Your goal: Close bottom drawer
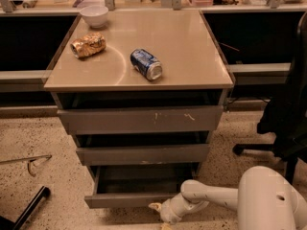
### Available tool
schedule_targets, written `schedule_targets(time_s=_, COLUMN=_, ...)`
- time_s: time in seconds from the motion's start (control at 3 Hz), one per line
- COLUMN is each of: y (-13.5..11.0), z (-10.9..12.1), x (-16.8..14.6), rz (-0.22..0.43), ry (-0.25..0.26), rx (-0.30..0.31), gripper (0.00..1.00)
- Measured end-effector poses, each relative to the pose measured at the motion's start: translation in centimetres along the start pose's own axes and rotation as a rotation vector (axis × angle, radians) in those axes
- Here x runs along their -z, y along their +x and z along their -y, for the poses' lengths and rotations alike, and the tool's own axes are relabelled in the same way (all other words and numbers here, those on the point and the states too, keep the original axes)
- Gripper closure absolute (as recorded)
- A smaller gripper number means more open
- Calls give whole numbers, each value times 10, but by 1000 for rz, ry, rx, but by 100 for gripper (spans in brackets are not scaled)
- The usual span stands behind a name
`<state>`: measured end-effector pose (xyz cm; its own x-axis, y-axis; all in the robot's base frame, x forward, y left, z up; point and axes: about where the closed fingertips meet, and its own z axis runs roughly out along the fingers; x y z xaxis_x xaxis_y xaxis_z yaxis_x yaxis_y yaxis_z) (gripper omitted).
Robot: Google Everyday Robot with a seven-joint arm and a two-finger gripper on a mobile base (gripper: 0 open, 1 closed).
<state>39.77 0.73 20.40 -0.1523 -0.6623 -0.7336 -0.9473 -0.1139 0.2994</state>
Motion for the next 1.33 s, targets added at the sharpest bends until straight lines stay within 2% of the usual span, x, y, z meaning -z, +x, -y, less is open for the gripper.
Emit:
schedule_targets(time_s=0.33, y=0, z=0, x=0, rz=0, ry=0, rx=0, gripper=0)
schedule_targets(time_s=0.67, y=-13, z=19, x=-4, rz=-10, ry=-18, rx=39, gripper=0)
schedule_targets(time_s=1.0, y=-29, z=56, x=-1, rz=-8, ry=24, rx=99, gripper=0)
schedule_targets(time_s=1.33, y=-47, z=79, x=18, rz=-32, ry=134, rx=164, gripper=0)
